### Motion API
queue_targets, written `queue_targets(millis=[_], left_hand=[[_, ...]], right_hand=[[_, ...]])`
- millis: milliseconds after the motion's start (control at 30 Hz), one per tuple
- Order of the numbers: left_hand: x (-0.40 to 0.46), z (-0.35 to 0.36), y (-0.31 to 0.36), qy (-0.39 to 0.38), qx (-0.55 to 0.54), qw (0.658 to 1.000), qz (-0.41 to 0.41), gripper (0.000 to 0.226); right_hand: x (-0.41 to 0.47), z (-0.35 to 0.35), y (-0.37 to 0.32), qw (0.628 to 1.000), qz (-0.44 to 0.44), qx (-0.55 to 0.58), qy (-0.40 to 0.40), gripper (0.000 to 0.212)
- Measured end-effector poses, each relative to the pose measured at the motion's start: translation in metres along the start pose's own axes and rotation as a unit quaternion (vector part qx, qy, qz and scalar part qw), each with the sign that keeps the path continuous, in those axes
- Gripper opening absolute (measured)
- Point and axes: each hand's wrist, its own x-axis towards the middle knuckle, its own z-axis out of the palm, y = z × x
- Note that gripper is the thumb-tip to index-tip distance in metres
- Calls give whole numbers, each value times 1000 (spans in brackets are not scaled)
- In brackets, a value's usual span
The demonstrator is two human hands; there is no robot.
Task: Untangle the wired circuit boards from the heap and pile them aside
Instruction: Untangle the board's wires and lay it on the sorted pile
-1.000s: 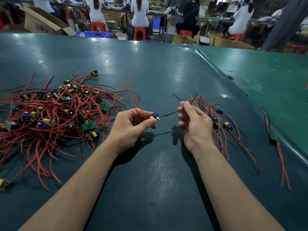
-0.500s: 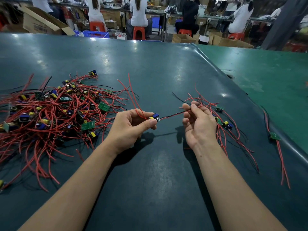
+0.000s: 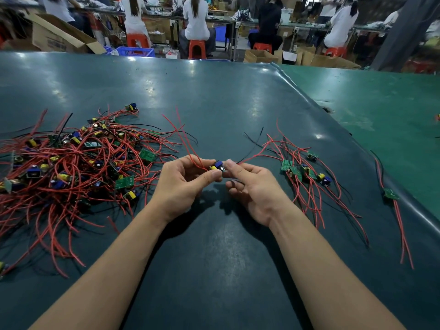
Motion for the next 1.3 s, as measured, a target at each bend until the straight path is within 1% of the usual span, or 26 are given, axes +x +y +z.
queue_targets(millis=[67,200,367,433,533,567,633,700,733,800,833,867,900,933,967,1000,1033,1067,1100,1133,1167,1200,1233,1300], left_hand=[[-1,1,-1,-15,5,1000,-2,21],[0,0,0,-10,-6,1000,-9,18],[0,-2,1,3,-24,1000,-13,16],[0,-2,1,11,-28,1000,-7,16],[1,-2,3,26,-28,999,-3,12],[1,-2,4,36,-32,999,-4,10],[3,-5,4,63,-52,997,-14,10],[5,-7,4,84,-70,994,-11,10],[6,-8,4,98,-75,992,1,11],[9,-10,5,134,-79,988,25,15],[10,-12,6,151,-80,985,31,18],[11,-13,7,165,-91,982,32,20],[12,-14,7,174,-120,977,22,21],[13,-15,8,174,-165,971,5,21],[14,-16,9,165,-214,963,-15,23],[13,-17,10,152,-251,956,-31,26],[12,-17,13,138,-269,952,-45,30],[11,-17,14,121,-276,951,-62,31],[10,-16,15,102,-276,952,-79,27],[8,-14,16,78,-270,955,-98,23],[7,-12,16,50,-257,958,-114,21],[5,-9,15,18,-237,963,-128,21],[3,-6,14,-16,-211,967,-140,22],[-2,2,12,-77,-158,973,-151,26]], right_hand=[[1,1,3,1000,-19,-2,15,10],[5,-4,-2,994,-82,14,77,16],[9,-15,-12,965,-152,93,193,19],[10,-16,-12,955,-173,109,216,20],[12,-14,-10,943,-204,90,245,21],[13,-13,-10,942,-210,77,250,19],[15,-14,-9,945,-199,70,250,8],[17,-15,-8,958,-156,70,231,7],[17,-16,-7,967,-134,50,209,7],[15,-16,-4,981,-107,-45,153,7],[14,-15,-1,979,-110,-115,129,9],[14,-14,2,965,-127,-200,115,11],[13,-12,5,937,-153,-292,110,9],[13,-11,7,907,-182,-366,102,4],[12,-10,8,884,-206,-409,94,6],[11,-10,9,876,-222,-417,92,11],[10,-11,8,882,-234,-398,101,15],[10,-12,5,896,-238,-358,113,17],[10,-14,2,918,-229,-305,113,20],[8,-13,-1,943,-201,-249,93,24],[5,-10,-2,966,-161,-196,56,27],[2,-7,-3,979,-120,-161,13,31],[0,-3,-1,985,-88,-144,-26,33],[-4,1,1,988,-58,-114,-86,31]])
